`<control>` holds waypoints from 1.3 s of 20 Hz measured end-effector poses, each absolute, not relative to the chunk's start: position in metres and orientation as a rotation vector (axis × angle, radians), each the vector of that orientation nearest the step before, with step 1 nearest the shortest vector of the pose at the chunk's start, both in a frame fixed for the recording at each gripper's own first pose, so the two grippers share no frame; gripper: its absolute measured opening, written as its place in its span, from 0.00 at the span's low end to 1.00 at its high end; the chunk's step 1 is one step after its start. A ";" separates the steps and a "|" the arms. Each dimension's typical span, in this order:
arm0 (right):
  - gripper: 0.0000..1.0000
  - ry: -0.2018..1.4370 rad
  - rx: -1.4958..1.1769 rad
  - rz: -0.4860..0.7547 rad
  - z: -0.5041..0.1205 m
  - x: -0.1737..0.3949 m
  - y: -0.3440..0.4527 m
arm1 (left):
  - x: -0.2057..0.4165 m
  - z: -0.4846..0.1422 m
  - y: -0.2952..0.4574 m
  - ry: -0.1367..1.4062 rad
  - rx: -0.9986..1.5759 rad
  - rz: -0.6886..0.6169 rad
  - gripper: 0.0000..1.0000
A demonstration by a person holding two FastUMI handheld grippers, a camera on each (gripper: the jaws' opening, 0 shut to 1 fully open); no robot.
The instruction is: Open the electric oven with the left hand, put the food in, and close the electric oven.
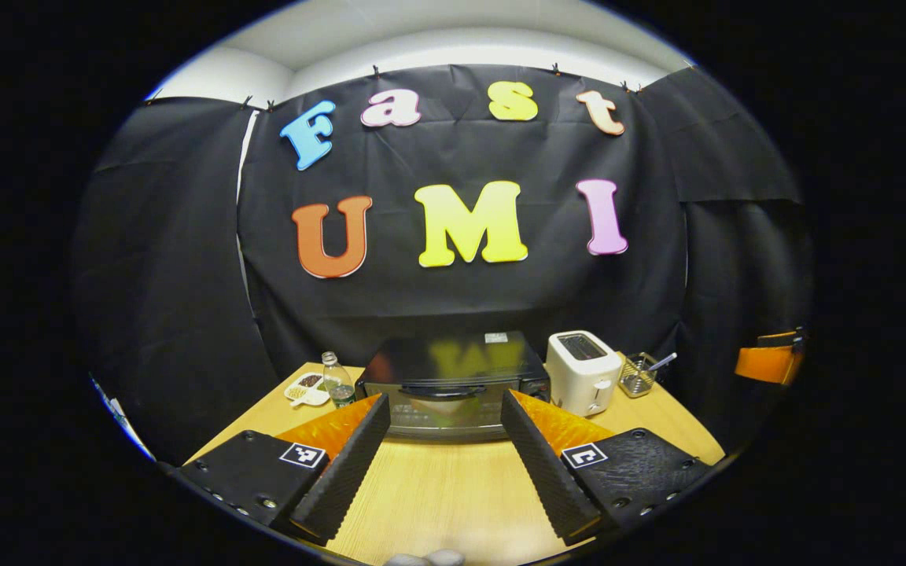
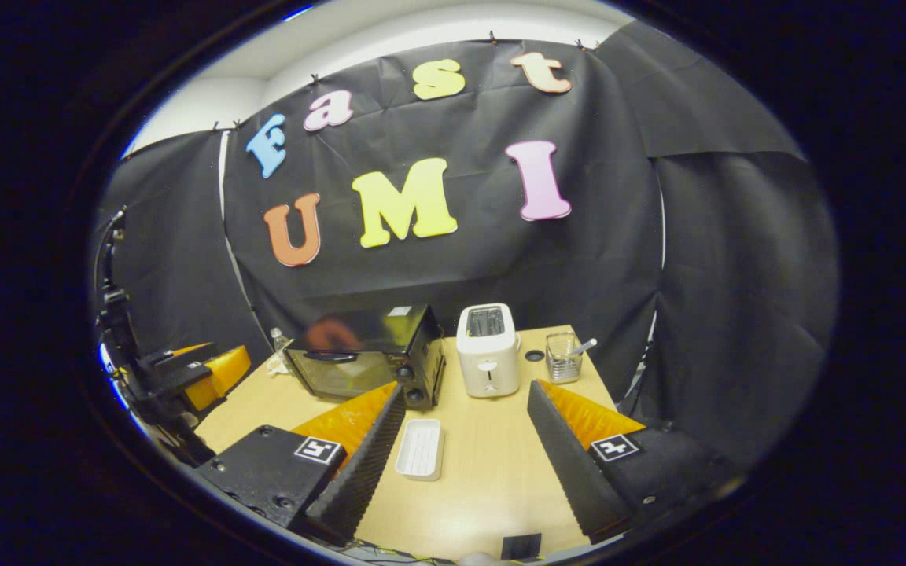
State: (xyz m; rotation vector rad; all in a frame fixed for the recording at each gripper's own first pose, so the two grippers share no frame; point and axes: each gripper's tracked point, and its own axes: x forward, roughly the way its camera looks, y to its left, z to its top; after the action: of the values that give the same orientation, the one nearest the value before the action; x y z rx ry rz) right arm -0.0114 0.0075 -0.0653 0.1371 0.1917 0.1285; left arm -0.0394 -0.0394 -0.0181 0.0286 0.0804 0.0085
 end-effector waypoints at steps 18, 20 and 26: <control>1.00 -0.166 -0.017 0.056 0.068 -0.111 0.051 | -0.153 0.096 0.009 -0.172 -0.040 -0.025 0.95; 1.00 -0.163 -0.001 0.053 0.069 -0.114 0.050 | -0.156 0.095 0.007 -0.168 -0.061 -0.037 0.94; 1.00 -0.136 0.028 0.038 0.064 -0.117 0.042 | -0.161 0.103 0.016 -0.179 -0.057 -0.029 1.00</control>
State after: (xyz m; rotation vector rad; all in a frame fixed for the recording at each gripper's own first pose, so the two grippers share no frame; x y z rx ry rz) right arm -0.1170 0.0419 0.0635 0.0282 -0.1356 0.0379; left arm -0.1608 0.0159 0.1030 -0.0575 -0.1794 -0.0289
